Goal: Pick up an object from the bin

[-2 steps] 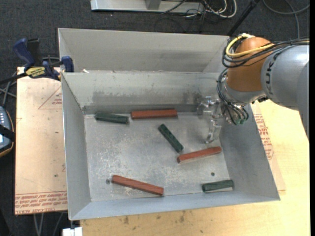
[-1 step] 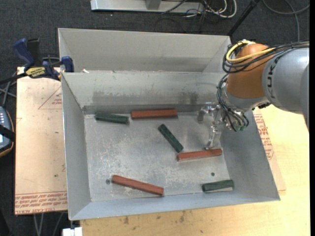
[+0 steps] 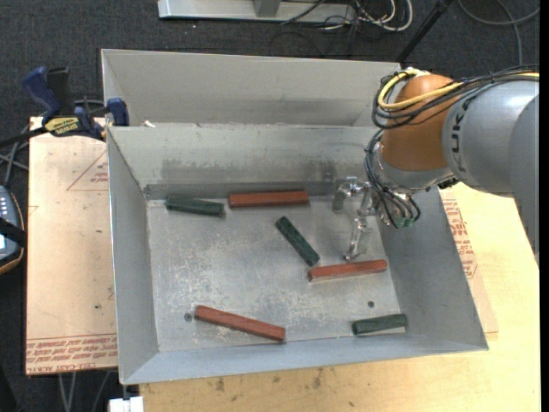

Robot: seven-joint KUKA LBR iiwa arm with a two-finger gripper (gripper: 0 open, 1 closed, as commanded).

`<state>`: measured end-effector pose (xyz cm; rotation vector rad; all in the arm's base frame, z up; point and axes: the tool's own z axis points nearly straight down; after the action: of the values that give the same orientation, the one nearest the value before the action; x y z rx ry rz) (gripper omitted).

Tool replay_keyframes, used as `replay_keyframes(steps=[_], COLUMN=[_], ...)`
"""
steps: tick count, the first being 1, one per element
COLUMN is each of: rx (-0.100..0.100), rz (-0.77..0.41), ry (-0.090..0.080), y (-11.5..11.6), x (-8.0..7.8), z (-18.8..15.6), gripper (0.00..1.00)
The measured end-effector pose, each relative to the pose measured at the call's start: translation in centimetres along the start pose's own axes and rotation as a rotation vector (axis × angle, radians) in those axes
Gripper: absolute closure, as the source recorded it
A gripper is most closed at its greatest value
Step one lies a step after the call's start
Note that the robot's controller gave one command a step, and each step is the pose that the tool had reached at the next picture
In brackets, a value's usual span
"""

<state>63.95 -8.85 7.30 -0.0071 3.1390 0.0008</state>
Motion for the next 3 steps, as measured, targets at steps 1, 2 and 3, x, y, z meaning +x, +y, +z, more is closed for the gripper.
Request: replay_keyframes(steps=[1, 2, 3], rx=[-0.001, 0.0, -0.001], rz=[0.031, 0.063, 0.065], ry=[-0.002, 0.0, 0.001], y=[1.6, 4.2, 6.6], x=[-1.2, 0.7, 1.9], z=[0.3, 0.3, 0.3], gripper=[0.0, 0.0, 0.0])
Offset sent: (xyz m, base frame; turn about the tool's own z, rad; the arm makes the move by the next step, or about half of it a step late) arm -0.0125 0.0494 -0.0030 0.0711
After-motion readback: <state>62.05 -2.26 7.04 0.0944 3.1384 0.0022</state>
